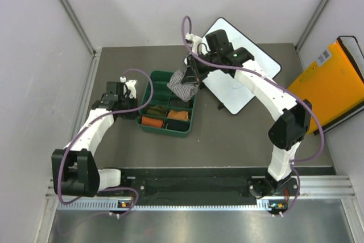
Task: Roll the underwear
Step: Move the storage box to the center of the board, then place the underwear in the storage box.
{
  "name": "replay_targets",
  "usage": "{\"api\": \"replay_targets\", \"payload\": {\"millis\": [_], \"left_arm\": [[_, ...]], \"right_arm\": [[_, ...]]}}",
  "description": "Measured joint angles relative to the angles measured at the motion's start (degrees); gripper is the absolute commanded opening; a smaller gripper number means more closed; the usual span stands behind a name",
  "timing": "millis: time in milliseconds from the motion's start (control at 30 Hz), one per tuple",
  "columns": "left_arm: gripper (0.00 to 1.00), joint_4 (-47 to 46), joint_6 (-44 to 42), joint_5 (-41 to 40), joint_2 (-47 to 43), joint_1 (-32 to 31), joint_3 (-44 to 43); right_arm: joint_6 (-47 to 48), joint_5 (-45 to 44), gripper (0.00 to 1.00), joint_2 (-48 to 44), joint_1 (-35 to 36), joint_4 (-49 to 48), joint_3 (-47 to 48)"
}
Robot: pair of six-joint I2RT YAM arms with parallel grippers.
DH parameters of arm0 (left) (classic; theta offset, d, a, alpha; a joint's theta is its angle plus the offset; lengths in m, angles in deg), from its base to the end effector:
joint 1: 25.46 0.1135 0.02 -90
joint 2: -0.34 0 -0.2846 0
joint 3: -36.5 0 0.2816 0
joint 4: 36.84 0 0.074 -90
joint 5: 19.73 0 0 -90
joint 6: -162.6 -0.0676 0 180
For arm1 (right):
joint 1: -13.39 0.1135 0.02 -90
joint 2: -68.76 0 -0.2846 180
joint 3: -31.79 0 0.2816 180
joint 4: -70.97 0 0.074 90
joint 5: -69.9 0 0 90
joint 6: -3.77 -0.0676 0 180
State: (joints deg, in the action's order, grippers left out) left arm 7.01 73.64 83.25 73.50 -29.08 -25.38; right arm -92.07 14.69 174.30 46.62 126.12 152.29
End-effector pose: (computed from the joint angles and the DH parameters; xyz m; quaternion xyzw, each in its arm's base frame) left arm 0.2921 -0.0337 0.2161 0.0552 0.9469 -0.1199 0.2931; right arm 0.3697 0.2883 0.3768 -0.3272 0.8111 0.3899 0.2881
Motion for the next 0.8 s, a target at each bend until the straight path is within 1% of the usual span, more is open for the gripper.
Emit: {"api": "replay_targets", "payload": {"millis": [133, 367, 567, 700, 800], "left_arm": [[0.00, 0.09, -0.28, 0.74, -0.68, -1.46, 0.31], [0.00, 0.44, -0.42, 0.07, -0.63, -4.37, 0.31], [0.00, 0.28, -0.39, 0.59, -0.57, -7.13, 0.31], [0.00, -0.55, -0.44, 2.89, -0.50, -9.60, 0.33], [0.00, -0.50, -0.76, 4.31, -0.50, -10.08, 0.48]], "right_arm": [[4.57, -4.79, 0.00, 0.11, 3.54, -2.16, -0.07], [10.67, -12.87, 0.00, 1.97, 8.57, -6.29, -3.93], [13.99, -17.66, 0.00, 5.46, 9.64, -10.29, -6.54], [15.98, -20.24, 0.00, 6.93, 9.77, -12.48, -7.54], [17.07, -21.14, 0.00, 7.52, 9.90, -14.27, -8.13]]}}
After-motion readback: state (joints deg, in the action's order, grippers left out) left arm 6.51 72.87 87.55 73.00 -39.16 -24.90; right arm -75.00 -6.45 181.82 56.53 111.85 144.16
